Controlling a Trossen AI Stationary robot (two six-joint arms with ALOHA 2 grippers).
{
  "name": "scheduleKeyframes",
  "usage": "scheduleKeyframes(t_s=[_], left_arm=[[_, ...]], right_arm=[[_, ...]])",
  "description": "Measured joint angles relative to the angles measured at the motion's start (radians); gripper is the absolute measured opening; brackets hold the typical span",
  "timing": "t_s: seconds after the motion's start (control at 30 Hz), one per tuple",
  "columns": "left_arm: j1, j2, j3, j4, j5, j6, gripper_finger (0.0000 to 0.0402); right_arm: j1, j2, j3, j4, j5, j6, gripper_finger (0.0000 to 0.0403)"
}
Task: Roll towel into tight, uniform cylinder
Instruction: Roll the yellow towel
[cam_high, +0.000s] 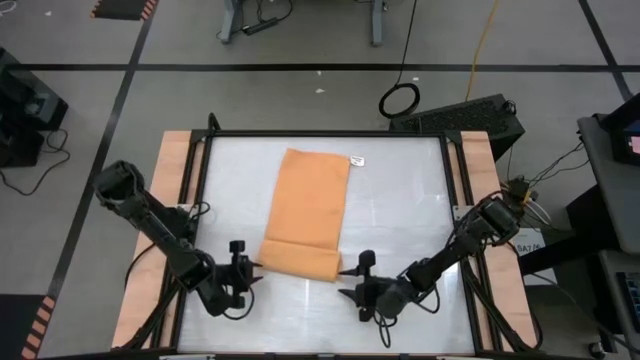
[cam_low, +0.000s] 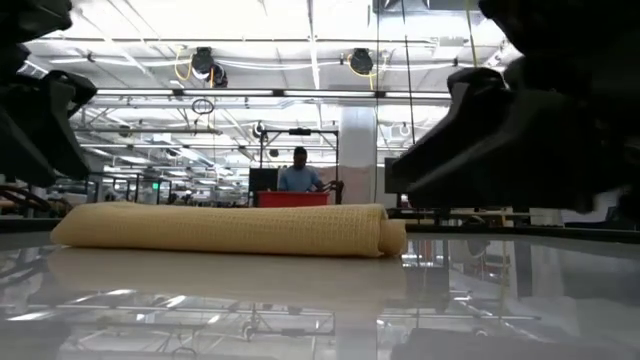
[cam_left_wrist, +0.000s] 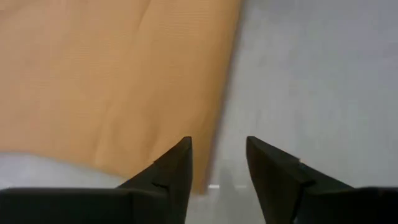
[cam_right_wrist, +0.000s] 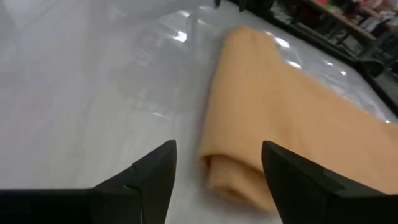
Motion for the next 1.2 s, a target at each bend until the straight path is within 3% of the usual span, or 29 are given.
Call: scheduleKeyframes(t_s=[0.2,0.37,0.73,0.87,1.2], left_arm=[[-0.056,0.062,0.000,0.014,-0.108,0.168,0.0222],[-0.050,0.147,0.000,0.024,-0.108,0.221,0.0237],[-0.016,0.217,0.001,0.036,-0.133,0.233,0.0176],[0.023,0.217,0.001,0.035,-0.113,0.233,0.0160],[0.068,0.217,0.001,0.035,-0.091,0.209,0.0154]], right_arm=[[-0.060,0.005,0.000,0.030,-0.096,0.058,0.0224],[-0.082,0.015,0.000,0.044,-0.128,0.084,0.0224],[-0.093,0.016,0.000,0.055,-0.184,0.086,0.0189],[-0.108,0.043,0.000,0.080,-0.254,0.071,0.0185],[-0.109,0.107,0.047,0.080,-0.178,-0.004,0.0184]])
